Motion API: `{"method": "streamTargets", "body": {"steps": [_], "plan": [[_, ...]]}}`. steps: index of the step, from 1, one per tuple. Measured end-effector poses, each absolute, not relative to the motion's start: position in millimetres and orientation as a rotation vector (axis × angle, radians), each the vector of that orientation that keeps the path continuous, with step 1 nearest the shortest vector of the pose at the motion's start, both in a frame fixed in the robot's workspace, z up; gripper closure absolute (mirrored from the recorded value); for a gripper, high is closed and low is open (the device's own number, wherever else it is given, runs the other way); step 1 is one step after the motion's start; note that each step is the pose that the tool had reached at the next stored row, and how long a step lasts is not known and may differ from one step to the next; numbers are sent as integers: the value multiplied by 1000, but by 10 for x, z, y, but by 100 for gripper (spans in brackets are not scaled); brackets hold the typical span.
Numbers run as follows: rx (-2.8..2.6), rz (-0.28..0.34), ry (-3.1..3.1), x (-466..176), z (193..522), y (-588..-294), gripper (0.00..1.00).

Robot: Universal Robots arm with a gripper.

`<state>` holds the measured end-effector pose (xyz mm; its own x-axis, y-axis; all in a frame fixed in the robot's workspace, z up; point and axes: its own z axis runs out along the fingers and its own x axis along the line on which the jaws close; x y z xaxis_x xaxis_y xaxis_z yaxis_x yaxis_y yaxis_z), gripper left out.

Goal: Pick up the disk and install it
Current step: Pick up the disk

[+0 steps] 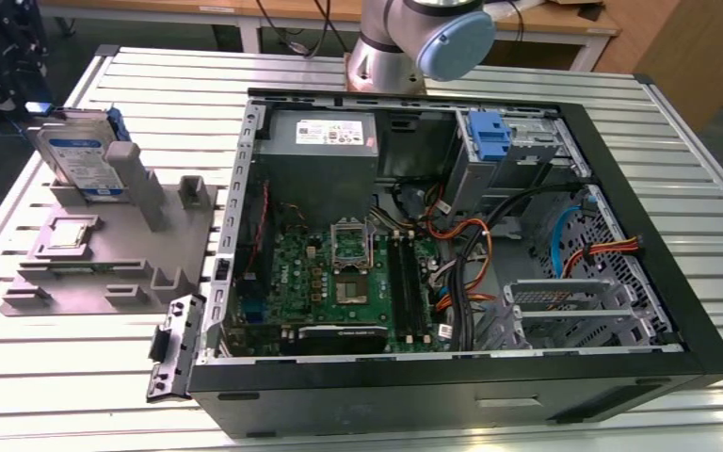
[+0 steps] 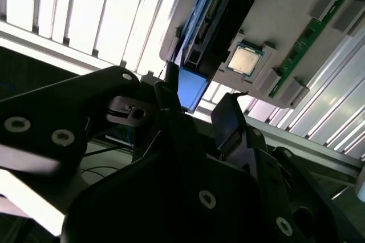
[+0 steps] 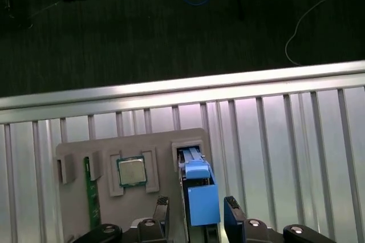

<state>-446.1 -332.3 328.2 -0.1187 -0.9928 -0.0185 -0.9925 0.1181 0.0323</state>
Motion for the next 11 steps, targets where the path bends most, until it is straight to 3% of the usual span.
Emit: {"method": "streamTargets", "body": {"steps": [11], "plan": [[2099, -43, -2346, -4506, 3156, -3320, 50]]}}
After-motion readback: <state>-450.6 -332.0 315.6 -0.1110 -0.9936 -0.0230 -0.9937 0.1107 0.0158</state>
